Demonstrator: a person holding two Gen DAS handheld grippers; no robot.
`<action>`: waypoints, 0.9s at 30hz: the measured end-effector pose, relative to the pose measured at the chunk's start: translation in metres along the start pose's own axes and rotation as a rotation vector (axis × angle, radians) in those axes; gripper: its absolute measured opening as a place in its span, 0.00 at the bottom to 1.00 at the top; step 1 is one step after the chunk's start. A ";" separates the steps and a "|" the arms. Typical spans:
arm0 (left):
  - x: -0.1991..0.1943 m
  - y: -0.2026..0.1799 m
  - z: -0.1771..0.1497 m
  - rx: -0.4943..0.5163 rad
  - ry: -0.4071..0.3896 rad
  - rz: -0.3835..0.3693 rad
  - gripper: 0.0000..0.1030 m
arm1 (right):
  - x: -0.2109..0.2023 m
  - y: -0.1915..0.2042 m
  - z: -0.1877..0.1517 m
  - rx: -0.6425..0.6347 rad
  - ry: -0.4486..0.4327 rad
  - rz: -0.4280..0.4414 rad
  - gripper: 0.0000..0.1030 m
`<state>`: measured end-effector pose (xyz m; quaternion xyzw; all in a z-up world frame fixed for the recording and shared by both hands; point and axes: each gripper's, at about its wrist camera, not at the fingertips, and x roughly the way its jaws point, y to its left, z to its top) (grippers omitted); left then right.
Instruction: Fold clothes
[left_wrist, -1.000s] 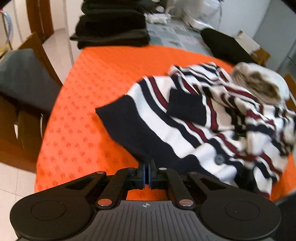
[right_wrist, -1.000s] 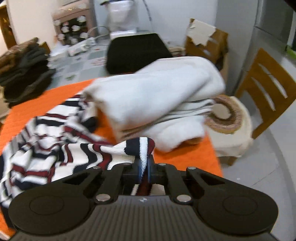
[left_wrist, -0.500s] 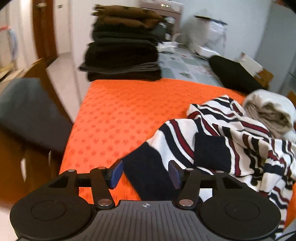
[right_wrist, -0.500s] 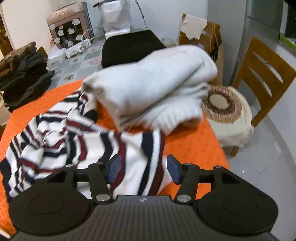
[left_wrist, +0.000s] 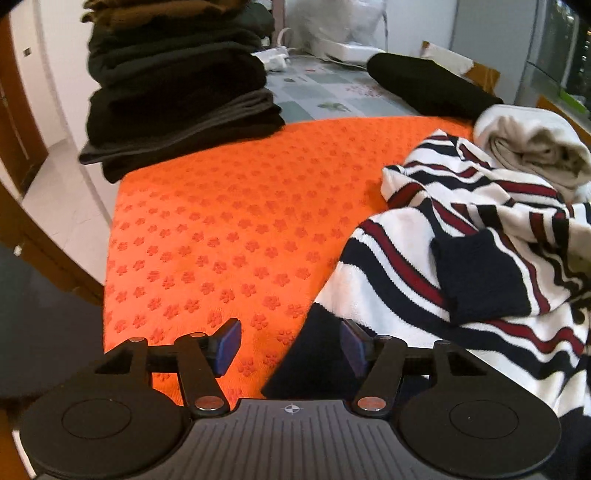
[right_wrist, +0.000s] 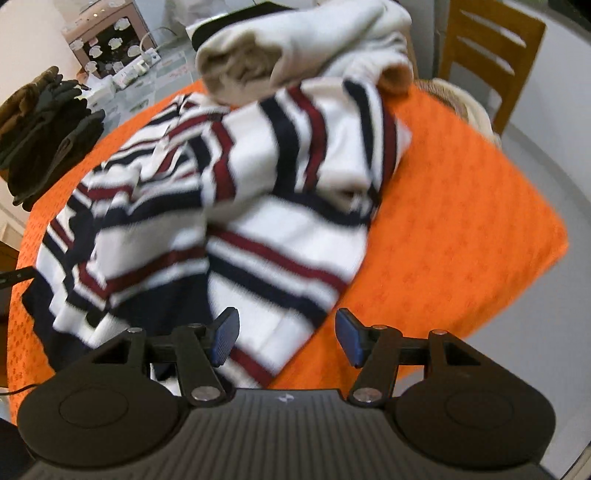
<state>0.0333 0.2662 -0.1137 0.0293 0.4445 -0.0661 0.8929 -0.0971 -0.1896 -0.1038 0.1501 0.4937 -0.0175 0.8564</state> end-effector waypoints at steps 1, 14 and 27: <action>0.001 0.001 -0.001 0.009 0.000 -0.009 0.59 | 0.000 0.003 -0.003 0.004 0.000 -0.001 0.62; 0.002 -0.007 -0.011 0.081 -0.025 -0.095 0.09 | 0.007 0.036 -0.049 0.054 0.000 -0.008 0.07; -0.096 -0.020 -0.049 -0.113 -0.073 -0.002 0.07 | -0.062 0.014 -0.024 -0.076 -0.044 0.101 0.06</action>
